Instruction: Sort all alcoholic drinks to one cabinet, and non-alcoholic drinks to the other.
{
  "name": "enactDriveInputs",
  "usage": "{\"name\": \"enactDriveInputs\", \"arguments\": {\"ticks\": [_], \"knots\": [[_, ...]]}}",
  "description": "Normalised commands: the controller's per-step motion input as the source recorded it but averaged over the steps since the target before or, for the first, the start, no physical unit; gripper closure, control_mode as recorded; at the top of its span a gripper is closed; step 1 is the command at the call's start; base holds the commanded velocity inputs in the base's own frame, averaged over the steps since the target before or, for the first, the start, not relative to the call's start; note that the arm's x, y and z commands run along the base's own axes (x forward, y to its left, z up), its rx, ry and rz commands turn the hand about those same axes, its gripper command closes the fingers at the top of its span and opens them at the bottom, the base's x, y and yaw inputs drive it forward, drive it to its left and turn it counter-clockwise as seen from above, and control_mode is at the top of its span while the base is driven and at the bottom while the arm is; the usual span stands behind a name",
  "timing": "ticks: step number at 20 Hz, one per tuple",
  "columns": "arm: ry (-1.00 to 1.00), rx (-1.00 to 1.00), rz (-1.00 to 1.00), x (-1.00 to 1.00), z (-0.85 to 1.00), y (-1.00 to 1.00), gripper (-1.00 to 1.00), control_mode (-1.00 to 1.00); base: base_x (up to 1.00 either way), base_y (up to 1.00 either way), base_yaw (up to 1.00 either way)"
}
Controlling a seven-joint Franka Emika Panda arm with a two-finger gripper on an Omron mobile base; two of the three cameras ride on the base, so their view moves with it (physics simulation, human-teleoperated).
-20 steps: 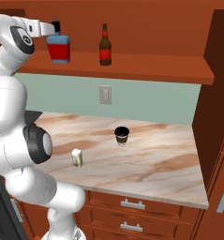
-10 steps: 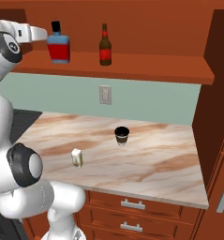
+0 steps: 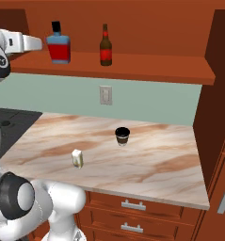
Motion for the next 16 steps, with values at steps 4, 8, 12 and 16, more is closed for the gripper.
{"name": "enactDriveInputs", "arguments": {"ticks": [4,8,12,16], "knots": [[0.12,0.00,0.00,-0.45,-0.41,-0.12,-1.00,-1.00,0.00,0.00,0.00],[0.16,0.00,0.00,-0.35,-0.51,-0.11,-1.00,-1.00,0.00,0.00,0.00],[0.21,0.00,0.00,-0.26,-0.54,-0.09,-1.00,-1.00,0.00,0.00,0.00],[0.23,0.00,0.00,-0.15,-0.56,-0.09,-1.00,-1.00,0.00,0.00,0.00]]}}
